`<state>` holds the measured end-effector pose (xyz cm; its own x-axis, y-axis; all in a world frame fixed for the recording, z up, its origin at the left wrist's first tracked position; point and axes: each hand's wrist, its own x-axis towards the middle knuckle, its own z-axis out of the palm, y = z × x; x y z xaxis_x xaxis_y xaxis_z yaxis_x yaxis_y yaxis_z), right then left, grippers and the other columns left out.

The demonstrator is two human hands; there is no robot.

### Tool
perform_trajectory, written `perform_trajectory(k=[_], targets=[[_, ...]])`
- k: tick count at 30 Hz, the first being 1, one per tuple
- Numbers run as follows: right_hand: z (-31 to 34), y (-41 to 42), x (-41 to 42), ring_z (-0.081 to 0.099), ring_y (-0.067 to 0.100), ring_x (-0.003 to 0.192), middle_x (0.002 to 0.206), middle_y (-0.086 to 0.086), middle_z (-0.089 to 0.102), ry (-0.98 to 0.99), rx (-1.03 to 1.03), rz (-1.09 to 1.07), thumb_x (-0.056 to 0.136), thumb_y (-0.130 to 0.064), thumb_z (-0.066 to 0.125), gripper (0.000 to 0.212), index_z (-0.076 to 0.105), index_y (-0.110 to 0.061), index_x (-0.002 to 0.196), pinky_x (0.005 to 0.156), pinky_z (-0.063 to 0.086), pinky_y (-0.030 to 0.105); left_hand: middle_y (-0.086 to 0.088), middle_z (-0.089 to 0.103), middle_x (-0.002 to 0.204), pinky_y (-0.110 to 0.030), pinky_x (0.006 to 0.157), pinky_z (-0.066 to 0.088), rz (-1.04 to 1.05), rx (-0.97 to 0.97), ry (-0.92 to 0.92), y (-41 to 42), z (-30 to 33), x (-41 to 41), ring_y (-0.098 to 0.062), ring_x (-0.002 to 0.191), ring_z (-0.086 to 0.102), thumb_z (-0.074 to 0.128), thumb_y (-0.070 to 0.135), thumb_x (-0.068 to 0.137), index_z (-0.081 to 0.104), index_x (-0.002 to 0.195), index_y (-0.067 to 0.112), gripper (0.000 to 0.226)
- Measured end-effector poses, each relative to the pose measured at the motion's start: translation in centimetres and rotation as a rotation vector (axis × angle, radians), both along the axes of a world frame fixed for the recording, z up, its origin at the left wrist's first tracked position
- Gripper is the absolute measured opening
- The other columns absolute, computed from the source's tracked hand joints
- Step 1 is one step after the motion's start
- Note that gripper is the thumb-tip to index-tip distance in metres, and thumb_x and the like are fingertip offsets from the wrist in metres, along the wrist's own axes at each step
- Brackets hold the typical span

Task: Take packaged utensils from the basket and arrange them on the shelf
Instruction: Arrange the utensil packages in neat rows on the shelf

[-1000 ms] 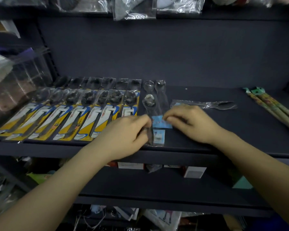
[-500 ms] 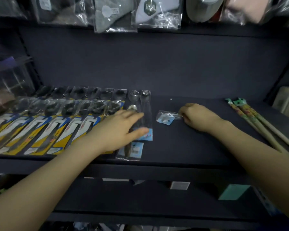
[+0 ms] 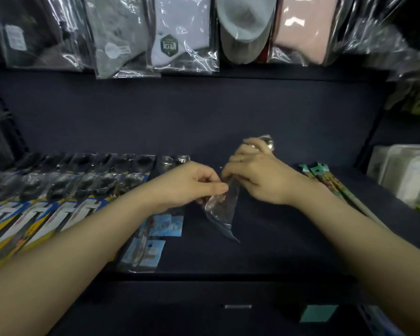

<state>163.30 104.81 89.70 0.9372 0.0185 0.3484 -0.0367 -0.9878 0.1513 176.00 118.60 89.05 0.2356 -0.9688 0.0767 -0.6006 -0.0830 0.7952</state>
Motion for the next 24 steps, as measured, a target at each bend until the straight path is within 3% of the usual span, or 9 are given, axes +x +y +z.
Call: perform_trajectory(k=[3,6,9,11,12,15,19,22,24], targets=[[-0.4,-0.2,0.3,0.05,0.019,0.107,0.091,-0.006,0.066,-0.044,0.03,0.033,0.078,-0.009,0.042,0.033,0.065,-0.017,0.1,0.113,-0.003,0.032,0.009,0.065,0.058,-0.014,0.049,0.039,0.036,0.061,0.16,-0.3,-0.6,-0.7,0.003,0.047,0.05,0.06,0.018,0.085,0.063,0.073,0.015,0.013],[-1.8,-0.9,0.8,0.046,0.021,0.116,0.11,0.0,0.06,-0.251,0.113,-0.008,0.077,-0.012,0.048,0.038,0.061,-0.017,0.113,0.112,0.002,0.024,0.004,0.07,0.064,-0.016,0.052,0.039,0.096,0.065,0.37,-0.2,-1.4,-1.2,-0.006,0.058,0.054,0.058,0.013,0.086,0.063,0.079,0.012,0.009],[-2.4,-0.5,1.0,0.047,0.023,0.118,0.126,0.007,0.05,-0.467,0.779,-0.246,0.086,-0.011,0.052,0.045,0.045,-0.012,0.13,0.099,0.027,0.019,0.003,0.073,0.068,-0.023,0.063,0.04,0.141,0.013,0.502,0.0,-2.2,-1.4,-0.017,0.077,0.055,0.056,0.013,0.087,0.064,0.086,0.01,0.008],[-2.5,0.5,0.7,0.058,0.018,0.09,0.109,0.004,0.056,-0.291,1.35,-0.35,0.093,-0.025,0.05,0.036,0.044,-0.012,0.126,0.079,0.045,0.027,0.003,0.076,0.078,-0.025,0.069,0.041,0.174,-0.028,0.56,0.0,-2.5,-1.4,-0.017,0.081,0.057,0.055,0.012,0.088,0.064,0.087,0.015,0.009],[-2.7,0.8,0.4,0.058,0.015,0.074,0.095,0.003,0.058,-0.191,1.468,-0.356,0.094,-0.033,0.048,0.031,0.05,-0.012,0.116,0.066,0.047,0.027,0.003,0.076,0.082,-0.025,0.07,0.041,0.189,-0.047,0.584,0.0,-2.6,-1.4,-0.017,0.082,0.058,0.054,0.012,0.088,0.063,0.088,0.016,0.01],[-2.8,1.8,-0.1,0.053,0.012,0.054,0.065,-0.001,0.058,-0.084,1.407,-0.288,0.089,-0.048,0.049,0.037,0.059,-0.014,0.079,0.05,0.04,0.022,0.003,0.076,0.08,-0.019,0.06,0.041,0.221,-0.08,0.642,-0.1,-2.8,-1.4,-0.016,0.082,0.059,0.051,0.01,0.09,0.061,0.088,0.015,0.012],[-2.7,2.1,0.6,0.053,0.01,0.062,0.069,-0.002,0.061,-0.15,1.296,-0.276,0.086,-0.033,0.061,0.022,0.065,-0.011,0.084,0.052,0.039,0.022,0.005,0.071,0.063,-0.027,0.073,0.043,0.228,-0.092,0.652,-0.4,-2.9,-1.6,-0.024,0.092,0.058,0.046,0.009,0.093,0.057,0.092,0.009,0.011],[-2.8,2.7,1.4,0.059,0.018,0.067,0.07,0.006,0.064,-0.093,1.545,-0.294,0.09,-0.023,0.057,0.025,0.066,0.0,0.095,0.063,0.048,0.028,0.002,0.073,0.069,-0.021,0.068,0.053,0.177,-0.037,0.673,-0.2,-2.7,-2.1,-0.013,0.072,0.067,0.045,0.008,0.094,0.057,0.088,0.008,0.014],[-2.4,3.4,1.7,0.061,0.016,0.054,0.06,0.007,0.063,-0.08,1.784,-0.284,0.091,-0.02,0.056,0.02,0.065,-0.001,0.091,0.055,0.053,0.024,-0.003,0.073,0.077,-0.022,0.069,0.057,0.143,-0.021,0.75,0.2,-2.5,-2.4,-0.011,0.069,0.07,0.043,0.013,0.095,0.059,0.092,0.006,0.017]])
